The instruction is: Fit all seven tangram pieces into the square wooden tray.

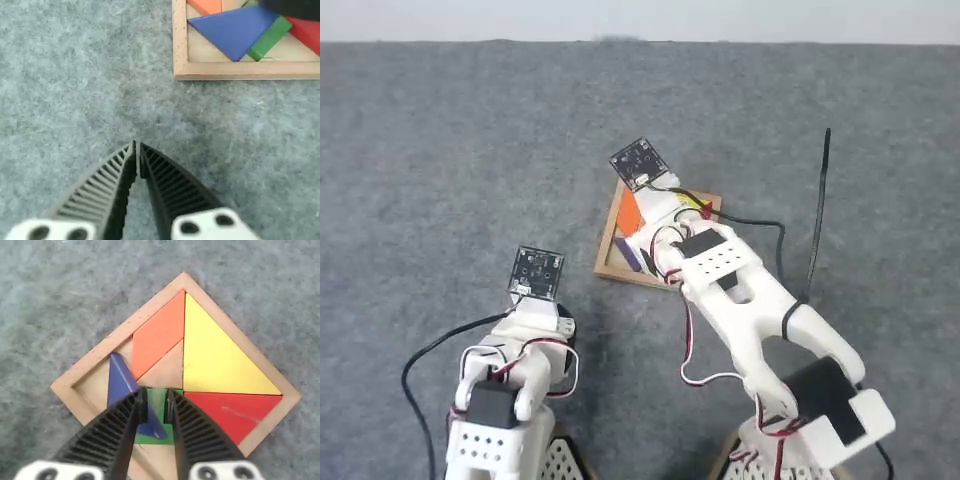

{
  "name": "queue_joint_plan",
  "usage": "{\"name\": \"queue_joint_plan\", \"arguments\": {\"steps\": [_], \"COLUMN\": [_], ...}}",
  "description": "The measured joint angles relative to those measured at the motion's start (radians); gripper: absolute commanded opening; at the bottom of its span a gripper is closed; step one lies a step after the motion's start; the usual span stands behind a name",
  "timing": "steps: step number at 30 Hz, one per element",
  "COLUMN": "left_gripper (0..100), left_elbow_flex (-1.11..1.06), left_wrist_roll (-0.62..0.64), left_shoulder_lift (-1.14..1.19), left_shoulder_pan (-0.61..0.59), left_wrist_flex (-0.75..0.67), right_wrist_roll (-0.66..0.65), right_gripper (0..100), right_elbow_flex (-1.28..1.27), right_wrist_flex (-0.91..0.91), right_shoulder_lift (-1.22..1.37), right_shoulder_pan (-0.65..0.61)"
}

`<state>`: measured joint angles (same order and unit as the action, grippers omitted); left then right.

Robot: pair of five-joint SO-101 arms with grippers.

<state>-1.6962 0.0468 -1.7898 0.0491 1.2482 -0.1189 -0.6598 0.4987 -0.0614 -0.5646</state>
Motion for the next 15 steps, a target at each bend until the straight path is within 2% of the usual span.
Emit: {"name": "queue_joint_plan", "arguments": {"steps": [6, 15], "left_gripper": [1, 1], "left_elbow_flex": [0.000, 0.000], "left_wrist_roll": [0.000, 0.000], "left_shoulder_lift": [0.000, 0.000], "left_shoulder_pan": [0.000, 0.000], "left_wrist_flex": [0.000, 0.000], "right_wrist_roll": [-0.002, -0.011], "right_gripper": [7.0, 6.9], "right_elbow_flex": [0.000, -0.118], "right_wrist_flex": [-0.003, -0.003], "right_shoulder_lift": [-0.015, -0.221], "right_shoulder_pan": [0.000, 0.014]}}
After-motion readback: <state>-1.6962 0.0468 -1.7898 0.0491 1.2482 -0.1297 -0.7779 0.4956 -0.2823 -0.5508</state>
